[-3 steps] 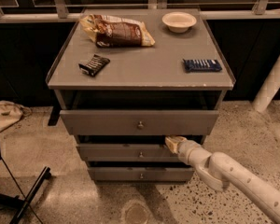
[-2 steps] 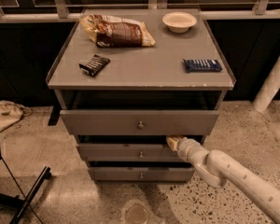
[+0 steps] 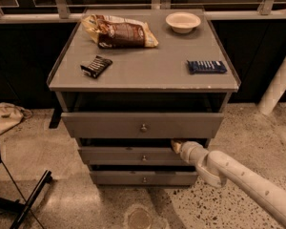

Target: Open middle drawer

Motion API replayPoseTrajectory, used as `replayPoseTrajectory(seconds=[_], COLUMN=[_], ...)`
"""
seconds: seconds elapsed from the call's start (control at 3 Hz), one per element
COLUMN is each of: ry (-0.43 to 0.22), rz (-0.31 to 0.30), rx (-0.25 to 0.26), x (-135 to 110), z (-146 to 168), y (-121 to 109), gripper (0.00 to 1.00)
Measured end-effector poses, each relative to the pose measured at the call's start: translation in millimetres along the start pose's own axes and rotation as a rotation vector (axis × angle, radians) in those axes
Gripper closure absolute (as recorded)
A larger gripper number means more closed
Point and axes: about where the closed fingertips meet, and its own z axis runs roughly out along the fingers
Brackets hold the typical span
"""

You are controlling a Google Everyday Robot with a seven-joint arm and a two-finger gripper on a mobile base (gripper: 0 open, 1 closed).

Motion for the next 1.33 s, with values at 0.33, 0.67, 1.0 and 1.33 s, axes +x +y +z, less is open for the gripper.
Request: replayPoseTrajectory(seconds=[0.33,0.67,1.0,1.33], ry=[0.034,0.041,0.065,0.187], rz=[0.015,0.006,-0.005,-0.007], rx=[0.023,0.026,0.029,0.005], x=[6.9,6.7,9.5,18.1], z=[6.0,6.7,4.2,-7.5], y=[-7.9,-7.3,-9.0,4.7], gripper=[1.00,1.00,1.00,1.00])
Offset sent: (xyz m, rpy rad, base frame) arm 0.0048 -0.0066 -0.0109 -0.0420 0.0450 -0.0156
